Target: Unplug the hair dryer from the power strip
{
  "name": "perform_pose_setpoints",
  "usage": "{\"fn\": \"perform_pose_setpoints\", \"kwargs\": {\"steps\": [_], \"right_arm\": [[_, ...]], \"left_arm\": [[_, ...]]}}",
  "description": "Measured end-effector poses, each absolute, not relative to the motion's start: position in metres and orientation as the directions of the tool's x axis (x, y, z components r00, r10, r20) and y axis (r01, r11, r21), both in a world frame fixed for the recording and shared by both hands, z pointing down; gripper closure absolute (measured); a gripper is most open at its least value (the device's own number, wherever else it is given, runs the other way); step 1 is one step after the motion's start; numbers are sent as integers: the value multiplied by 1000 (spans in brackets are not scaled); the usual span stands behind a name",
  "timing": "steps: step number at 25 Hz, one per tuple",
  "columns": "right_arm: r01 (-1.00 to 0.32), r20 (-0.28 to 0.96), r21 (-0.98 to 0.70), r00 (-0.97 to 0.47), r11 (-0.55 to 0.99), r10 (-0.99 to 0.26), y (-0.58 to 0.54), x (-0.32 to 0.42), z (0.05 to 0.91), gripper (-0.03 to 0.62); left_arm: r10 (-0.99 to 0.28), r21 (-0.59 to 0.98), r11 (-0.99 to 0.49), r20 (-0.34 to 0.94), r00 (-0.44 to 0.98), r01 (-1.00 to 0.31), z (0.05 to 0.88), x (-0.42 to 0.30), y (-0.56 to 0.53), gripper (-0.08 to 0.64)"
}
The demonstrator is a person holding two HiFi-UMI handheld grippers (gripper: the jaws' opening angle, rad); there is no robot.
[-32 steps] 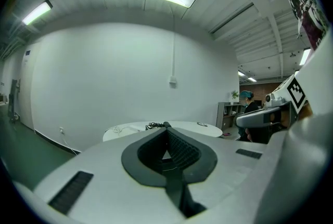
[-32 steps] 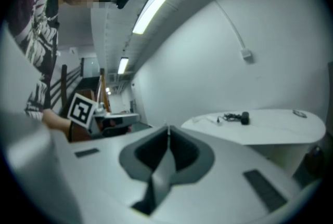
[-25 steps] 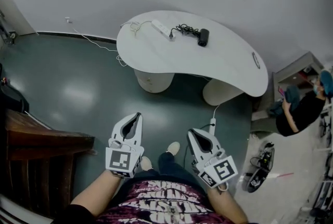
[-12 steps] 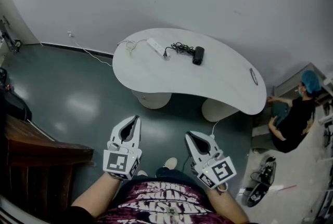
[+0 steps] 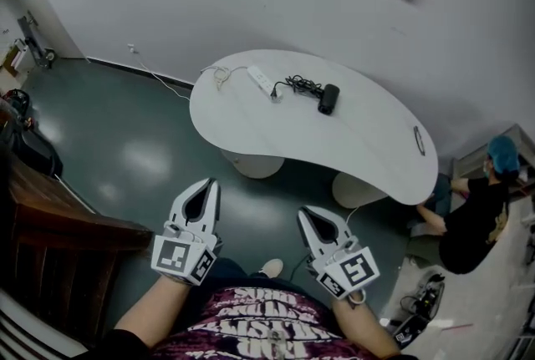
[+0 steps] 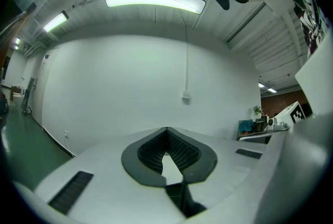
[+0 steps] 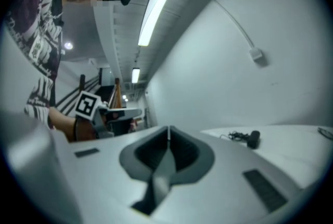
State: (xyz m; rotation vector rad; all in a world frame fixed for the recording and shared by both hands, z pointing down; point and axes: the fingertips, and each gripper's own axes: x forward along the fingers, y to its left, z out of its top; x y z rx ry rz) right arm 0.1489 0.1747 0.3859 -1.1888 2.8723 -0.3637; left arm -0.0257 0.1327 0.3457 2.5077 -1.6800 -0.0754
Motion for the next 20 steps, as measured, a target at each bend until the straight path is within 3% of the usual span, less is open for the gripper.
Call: {"fn": "perform_pose_setpoints", "kwargs": {"steps": [10, 20], "right_arm": [[-687, 74, -251, -716, 682, -694, 152, 153, 394, 557], [-766, 73, -117, -642, 632, -764, 125, 131, 384, 557]], "left_arm": [[-933, 170, -353, 5, 359, -920, 331, -44, 126, 537], [-914, 38, -404, 28, 405, -914, 344, -57, 92, 537]]}}
